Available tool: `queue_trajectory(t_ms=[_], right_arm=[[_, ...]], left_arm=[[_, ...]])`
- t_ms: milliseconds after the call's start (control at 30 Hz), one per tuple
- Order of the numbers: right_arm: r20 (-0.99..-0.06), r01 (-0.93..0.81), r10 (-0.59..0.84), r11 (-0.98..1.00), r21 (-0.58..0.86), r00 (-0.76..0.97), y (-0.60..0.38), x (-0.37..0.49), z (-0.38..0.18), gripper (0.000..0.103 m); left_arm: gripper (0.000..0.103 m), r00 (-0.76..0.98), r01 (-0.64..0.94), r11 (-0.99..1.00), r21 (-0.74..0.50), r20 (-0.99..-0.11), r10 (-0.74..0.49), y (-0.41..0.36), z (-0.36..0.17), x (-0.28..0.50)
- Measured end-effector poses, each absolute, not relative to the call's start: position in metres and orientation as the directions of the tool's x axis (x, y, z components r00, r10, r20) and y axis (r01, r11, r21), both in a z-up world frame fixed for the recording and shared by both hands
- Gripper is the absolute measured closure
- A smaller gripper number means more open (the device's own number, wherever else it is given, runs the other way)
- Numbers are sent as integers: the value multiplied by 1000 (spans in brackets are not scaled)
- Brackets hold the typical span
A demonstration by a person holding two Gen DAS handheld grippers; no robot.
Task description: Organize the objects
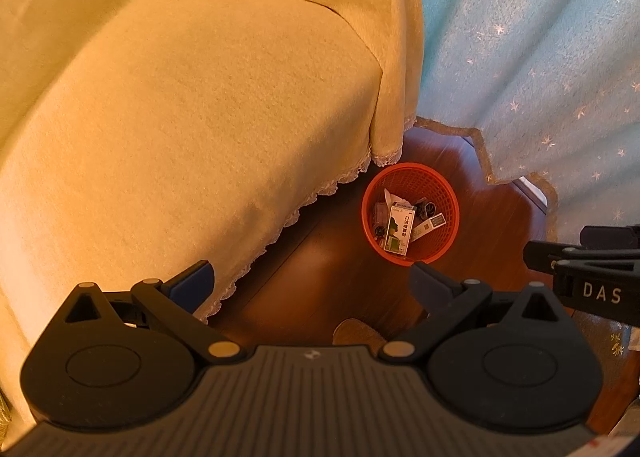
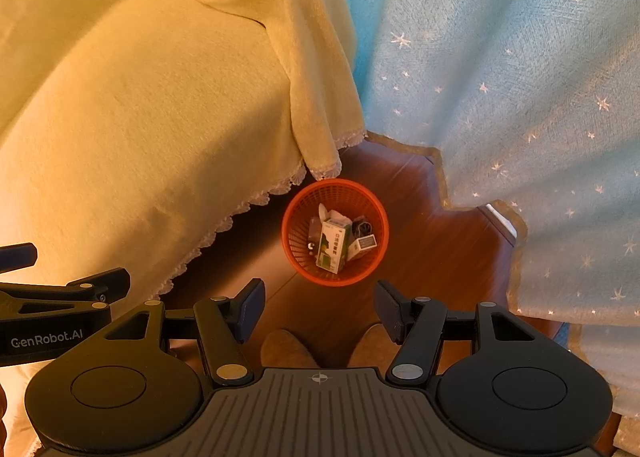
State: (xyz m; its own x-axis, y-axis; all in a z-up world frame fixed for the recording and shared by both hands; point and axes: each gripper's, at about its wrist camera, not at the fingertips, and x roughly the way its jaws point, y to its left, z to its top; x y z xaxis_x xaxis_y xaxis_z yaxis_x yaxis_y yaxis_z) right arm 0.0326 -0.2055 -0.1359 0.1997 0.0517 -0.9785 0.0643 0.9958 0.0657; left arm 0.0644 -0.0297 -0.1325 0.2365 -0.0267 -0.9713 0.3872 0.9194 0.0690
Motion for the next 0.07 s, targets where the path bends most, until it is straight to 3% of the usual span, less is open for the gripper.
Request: queue_trajectory(t_ms=[67], right_arm=[[-978,65,51,996,66,200,-205,33,-136,45]], left_arm=[[1,233,385,921,63,-972,-31,-30,-133,65]])
